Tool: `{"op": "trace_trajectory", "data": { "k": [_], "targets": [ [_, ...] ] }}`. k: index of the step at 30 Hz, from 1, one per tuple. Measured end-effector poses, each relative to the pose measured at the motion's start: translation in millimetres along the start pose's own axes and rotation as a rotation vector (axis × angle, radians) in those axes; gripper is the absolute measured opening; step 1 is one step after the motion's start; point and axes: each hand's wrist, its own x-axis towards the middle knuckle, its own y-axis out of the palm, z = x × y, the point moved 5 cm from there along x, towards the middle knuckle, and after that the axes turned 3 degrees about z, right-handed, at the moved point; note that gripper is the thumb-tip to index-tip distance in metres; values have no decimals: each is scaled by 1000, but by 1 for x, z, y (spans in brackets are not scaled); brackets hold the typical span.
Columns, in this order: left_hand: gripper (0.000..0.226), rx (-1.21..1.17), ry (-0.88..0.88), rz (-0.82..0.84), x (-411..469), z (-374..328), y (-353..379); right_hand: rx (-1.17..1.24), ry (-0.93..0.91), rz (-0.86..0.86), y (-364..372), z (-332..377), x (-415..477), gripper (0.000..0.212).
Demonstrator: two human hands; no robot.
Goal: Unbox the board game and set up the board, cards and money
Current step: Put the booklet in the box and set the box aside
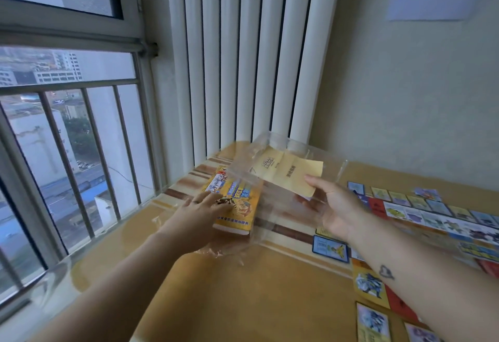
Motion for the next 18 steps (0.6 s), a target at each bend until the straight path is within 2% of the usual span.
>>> {"op": "trace_trajectory", "data": {
  "k": [4, 8, 10, 13, 18],
  "targets": [
    [40, -28, 40, -122, 6, 4, -9, -23, -30, 36, -5, 16, -4, 5],
    [24, -4, 63, -320, 12, 11, -37, -100, -26, 127, -9, 35, -11, 19],
    [27, -12, 47, -336, 17, 11, -49, -139, -23, 147, -12, 41, -15, 22],
    [18, -69, 42, -340, 24, 2, -64, -168, 16, 179, -19, 40, -22, 32],
    [29, -512, -121, -337, 20, -3, -65, -138, 105, 209, -34, 22, -38, 29]
  ]
}}
